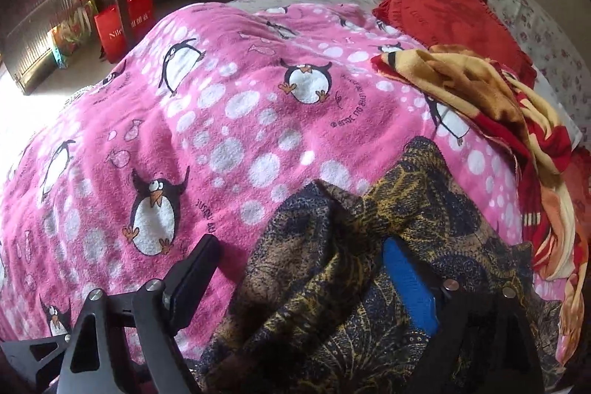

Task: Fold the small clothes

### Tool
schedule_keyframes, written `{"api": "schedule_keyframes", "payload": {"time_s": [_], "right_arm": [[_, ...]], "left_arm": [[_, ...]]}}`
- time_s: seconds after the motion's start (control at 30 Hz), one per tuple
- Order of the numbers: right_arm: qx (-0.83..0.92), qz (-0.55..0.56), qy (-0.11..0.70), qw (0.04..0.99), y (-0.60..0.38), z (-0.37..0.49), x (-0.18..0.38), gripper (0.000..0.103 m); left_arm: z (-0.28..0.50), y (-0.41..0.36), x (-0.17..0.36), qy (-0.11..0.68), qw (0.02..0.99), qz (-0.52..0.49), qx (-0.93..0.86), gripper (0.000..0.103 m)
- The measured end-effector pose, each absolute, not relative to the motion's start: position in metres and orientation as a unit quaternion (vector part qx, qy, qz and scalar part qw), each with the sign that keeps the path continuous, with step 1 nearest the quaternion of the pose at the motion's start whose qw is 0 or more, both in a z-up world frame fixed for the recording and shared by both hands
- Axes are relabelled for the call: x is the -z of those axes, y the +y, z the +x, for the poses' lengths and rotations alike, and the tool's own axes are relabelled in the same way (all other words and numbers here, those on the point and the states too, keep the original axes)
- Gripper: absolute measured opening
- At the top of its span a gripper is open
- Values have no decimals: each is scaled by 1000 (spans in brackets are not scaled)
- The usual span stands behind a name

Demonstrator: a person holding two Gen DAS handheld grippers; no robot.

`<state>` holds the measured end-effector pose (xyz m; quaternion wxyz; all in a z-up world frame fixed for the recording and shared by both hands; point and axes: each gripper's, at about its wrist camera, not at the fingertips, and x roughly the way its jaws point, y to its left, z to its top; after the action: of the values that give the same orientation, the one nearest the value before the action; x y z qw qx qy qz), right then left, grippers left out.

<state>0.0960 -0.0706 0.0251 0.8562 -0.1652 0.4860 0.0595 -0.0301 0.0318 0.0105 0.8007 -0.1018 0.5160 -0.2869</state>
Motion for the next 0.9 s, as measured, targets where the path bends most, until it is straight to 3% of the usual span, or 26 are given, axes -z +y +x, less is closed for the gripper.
{"api": "schedule_keyframes", "payload": {"time_s": [0.07,0.1,0.27,0.3,0.33,0.37,0.5,0.53,0.57,0.6,0.63,0.67,0.87,0.9], "right_arm": [[-40,-179,468,865,-79,88,-33,26],[-61,-143,471,868,-92,84,-40,15],[-97,10,471,877,-148,68,-65,13],[-97,22,467,879,-155,63,-69,12],[-100,30,464,880,-159,60,-72,12],[-102,39,463,880,-163,57,-74,12],[-112,61,465,876,-171,50,-77,12],[-112,68,465,876,-174,48,-80,15],[-118,75,466,874,-174,50,-80,29],[-119,73,467,873,-173,50,-81,60],[-118,69,466,874,-172,51,-82,72],[-116,61,461,877,-169,53,-83,76],[-119,-15,494,861,-141,73,-67,76],[-108,-30,499,859,-139,77,-63,62]], "left_arm": [[-26,33,-10,518,796,-115,293,66],[-24,31,-10,517,796,-119,291,68],[-15,18,-14,507,803,-111,292,68],[-16,15,-16,507,800,-109,302,63],[-14,11,-16,511,794,-107,310,38],[-14,6,-15,519,787,-102,317,20],[-22,-2,-28,503,790,-93,336,15],[-25,-3,-31,498,793,-89,340,14],[-26,-4,-34,496,793,-87,343,14],[-30,-4,-38,494,793,-87,346,14],[-31,-6,-40,493,793,-87,348,14],[-31,-8,-42,491,794,-85,349,14],[-34,-21,-47,489,797,-75,346,14],[-35,-27,-49,489,798,-73,345,14]]}}
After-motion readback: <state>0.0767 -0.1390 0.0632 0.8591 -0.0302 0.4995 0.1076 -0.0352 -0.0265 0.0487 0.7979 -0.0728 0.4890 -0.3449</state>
